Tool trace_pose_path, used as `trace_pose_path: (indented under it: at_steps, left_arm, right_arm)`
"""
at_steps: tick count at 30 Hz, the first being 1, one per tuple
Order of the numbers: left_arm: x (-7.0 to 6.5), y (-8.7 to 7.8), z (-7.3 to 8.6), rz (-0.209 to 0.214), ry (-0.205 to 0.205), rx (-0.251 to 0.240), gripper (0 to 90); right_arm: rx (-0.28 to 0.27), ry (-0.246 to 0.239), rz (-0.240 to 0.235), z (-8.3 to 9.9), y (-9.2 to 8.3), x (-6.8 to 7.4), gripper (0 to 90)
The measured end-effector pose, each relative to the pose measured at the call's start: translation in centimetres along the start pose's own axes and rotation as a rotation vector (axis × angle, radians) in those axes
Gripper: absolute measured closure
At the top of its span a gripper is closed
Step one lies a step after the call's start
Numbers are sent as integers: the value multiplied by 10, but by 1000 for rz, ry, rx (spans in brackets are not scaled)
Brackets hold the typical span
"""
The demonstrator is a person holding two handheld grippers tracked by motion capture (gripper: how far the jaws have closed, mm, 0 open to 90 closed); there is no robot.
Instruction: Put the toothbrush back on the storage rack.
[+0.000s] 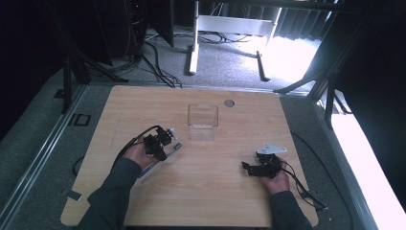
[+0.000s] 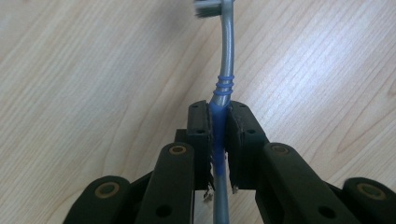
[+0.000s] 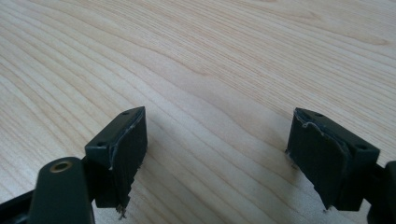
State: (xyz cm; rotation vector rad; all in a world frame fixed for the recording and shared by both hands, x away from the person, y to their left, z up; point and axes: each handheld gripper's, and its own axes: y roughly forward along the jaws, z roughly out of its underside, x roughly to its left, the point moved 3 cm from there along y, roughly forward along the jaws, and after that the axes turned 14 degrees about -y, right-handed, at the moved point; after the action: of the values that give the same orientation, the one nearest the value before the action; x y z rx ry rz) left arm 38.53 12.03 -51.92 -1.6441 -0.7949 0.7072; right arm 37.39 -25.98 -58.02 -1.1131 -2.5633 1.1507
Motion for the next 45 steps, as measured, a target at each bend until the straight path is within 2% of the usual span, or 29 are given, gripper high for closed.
trace_pose_path:
  at_steps: [7, 17, 32, 45]
  left_arm:
    - [3, -7, 0, 3, -18, -41, 805]
    - [4, -16, -1, 19, -25, -74, 804]
    - [8, -28, 0, 20, -53, -145, 804]
    - [7, -40, 0, 7, -66, -227, 805]
  right_arm:
    - [0, 1, 0, 0, 0, 0, 196]
    - [0, 1, 0, 0, 0, 0, 196]
    - [0, 0, 1, 0, 0, 0, 196]
    - [-1, -1, 1, 0, 0, 0, 196]
